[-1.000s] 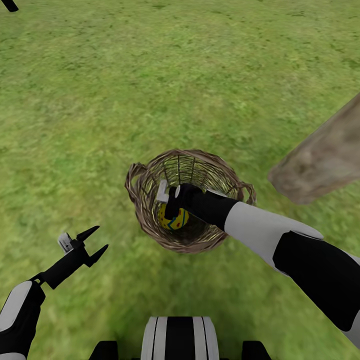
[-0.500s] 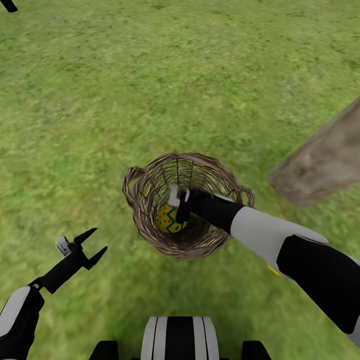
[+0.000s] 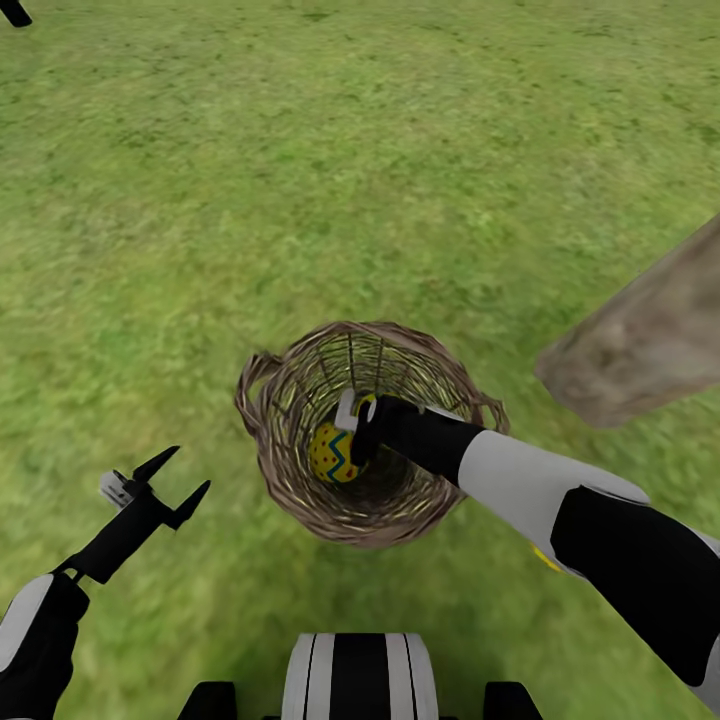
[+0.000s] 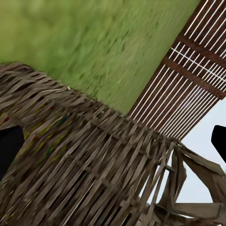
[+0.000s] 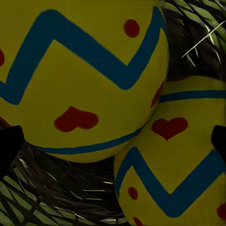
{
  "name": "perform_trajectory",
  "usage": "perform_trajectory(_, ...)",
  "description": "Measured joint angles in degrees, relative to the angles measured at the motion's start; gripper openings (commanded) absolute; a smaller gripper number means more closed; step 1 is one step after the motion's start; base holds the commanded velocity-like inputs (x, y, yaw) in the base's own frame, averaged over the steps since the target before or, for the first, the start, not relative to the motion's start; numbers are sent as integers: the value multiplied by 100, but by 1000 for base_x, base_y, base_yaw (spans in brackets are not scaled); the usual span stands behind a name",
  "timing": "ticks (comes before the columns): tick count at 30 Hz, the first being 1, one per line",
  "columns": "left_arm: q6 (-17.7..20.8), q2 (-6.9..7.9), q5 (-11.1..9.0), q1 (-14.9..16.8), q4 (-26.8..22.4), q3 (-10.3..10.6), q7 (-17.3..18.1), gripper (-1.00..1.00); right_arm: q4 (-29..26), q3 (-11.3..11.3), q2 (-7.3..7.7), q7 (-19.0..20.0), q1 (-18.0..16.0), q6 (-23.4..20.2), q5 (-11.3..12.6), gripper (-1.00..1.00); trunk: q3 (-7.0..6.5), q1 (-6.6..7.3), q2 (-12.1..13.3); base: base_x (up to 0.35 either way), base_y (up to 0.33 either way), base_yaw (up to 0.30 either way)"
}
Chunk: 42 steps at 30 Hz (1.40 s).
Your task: Take the three Easter eggs out of the wicker basket on the lawn in the garden, then place them on the lawn next to a single tree (choose any tree) so that all three eggs are next to the same tree and none are left in the basket.
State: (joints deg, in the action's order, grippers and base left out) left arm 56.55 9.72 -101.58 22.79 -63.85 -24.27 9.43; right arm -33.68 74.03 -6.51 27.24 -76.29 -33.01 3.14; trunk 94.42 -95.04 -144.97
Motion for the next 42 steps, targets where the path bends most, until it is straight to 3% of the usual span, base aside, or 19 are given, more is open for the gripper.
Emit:
perform_trajectory(19,0,-13,0,-6,9,0,1,100,-269,17,-35,11,213,10,7,100,0,0,0,75,-9,0)
perform_trajectory(29,0,-22,4,-6,9,0,2,100,-469,10,-27,-20,218,444,7,100,0,-1,0,0,0,0)
perform_trajectory(42,0,-22,5,-6,8,0,0,100,-436,14,-26,21,218,438,17,100,111,-13,-7,0,0,0)
